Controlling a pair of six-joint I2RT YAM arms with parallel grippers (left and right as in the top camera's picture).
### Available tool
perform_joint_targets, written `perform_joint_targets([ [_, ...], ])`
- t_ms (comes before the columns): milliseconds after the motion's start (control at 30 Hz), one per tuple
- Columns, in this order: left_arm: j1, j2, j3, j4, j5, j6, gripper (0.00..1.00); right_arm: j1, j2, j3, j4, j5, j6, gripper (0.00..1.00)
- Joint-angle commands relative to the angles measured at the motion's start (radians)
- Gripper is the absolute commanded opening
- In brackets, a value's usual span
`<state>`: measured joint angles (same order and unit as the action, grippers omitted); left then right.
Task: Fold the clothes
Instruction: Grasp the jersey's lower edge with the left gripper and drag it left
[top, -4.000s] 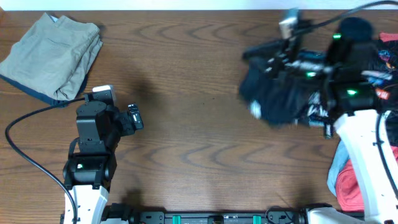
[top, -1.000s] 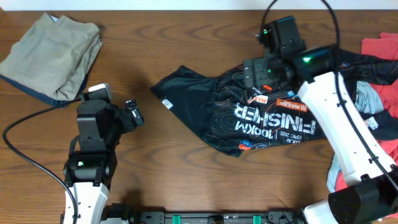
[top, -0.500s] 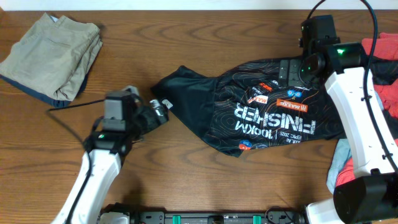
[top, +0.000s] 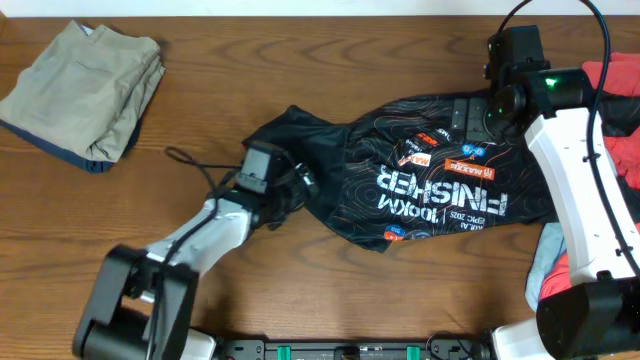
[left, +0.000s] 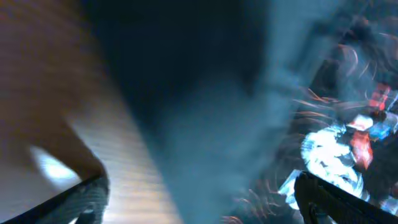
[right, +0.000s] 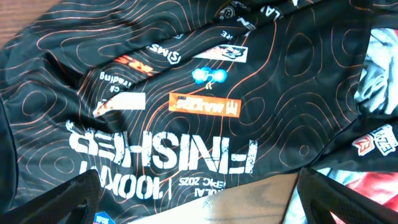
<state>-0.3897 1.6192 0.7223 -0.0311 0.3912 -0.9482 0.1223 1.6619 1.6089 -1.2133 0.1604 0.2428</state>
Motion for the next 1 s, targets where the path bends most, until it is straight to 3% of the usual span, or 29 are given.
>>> perform_joint_targets([
  [0,-0.064,0.098,-0.020,0.042,0.050,-0.061,0.98,-0.006,-0.005,-0.002,-0.003,0.008,0.015,0.99],
  [100,-0.121,0.134,-0.020,0.106,0.050,-0.060,0.99,-0.006,-0.005,-0.002,-0.003,0.008,0.014,0.99],
  [133,-0.137,0.141,-0.020,0.122,0.046,-0.060,0.92,-0.006,-0.005,-0.002,-0.003,0.008,0.015,0.99],
  [167,-0.146,0.145,-0.020,0.131,0.038,-0.060,0.82,-0.006,-0.005,-0.002,-0.003,0.008,0.014,0.99],
  [200,-0.150,0.145,-0.020,0.139,0.021,-0.059,0.60,-0.006,-0.005,-0.002,-0.003,0.008,0.014,0.99],
  [267,-0.141,0.143,-0.019,0.154,-0.011,-0.048,0.29,-0.006,-0.005,-0.002,-0.008,0.008,0.014,0.99],
  [333,-0.104,0.136,-0.019,0.175,-0.021,0.016,0.06,-0.010,-0.005,-0.002,-0.016,0.008,0.015,0.99],
  [533,0.139,0.084,0.087,0.183,-0.029,0.237,0.06,-0.031,-0.005,-0.002,-0.033,0.007,0.015,0.99],
  [700,0.377,0.055,0.309,0.182,-0.085,0.267,0.06,-0.032,-0.005,-0.002,-0.035,0.007,0.015,0.99],
  [733,0.416,0.055,0.361,0.169,-0.085,0.267,0.12,-0.032,-0.005,-0.002,-0.036,0.007,0.015,0.99],
  [767,0.437,0.055,0.391,0.156,-0.081,0.267,0.33,-0.032,-0.005,-0.002,-0.037,0.007,0.015,0.99],
  [833,0.466,0.055,0.430,0.116,-0.030,0.267,0.96,-0.032,-0.005,-0.002,-0.039,0.007,0.015,0.99],
  [967,0.462,0.055,0.429,-0.072,0.102,0.267,0.98,-0.032,-0.005,-0.002,-0.045,0.007,0.015,0.99],
])
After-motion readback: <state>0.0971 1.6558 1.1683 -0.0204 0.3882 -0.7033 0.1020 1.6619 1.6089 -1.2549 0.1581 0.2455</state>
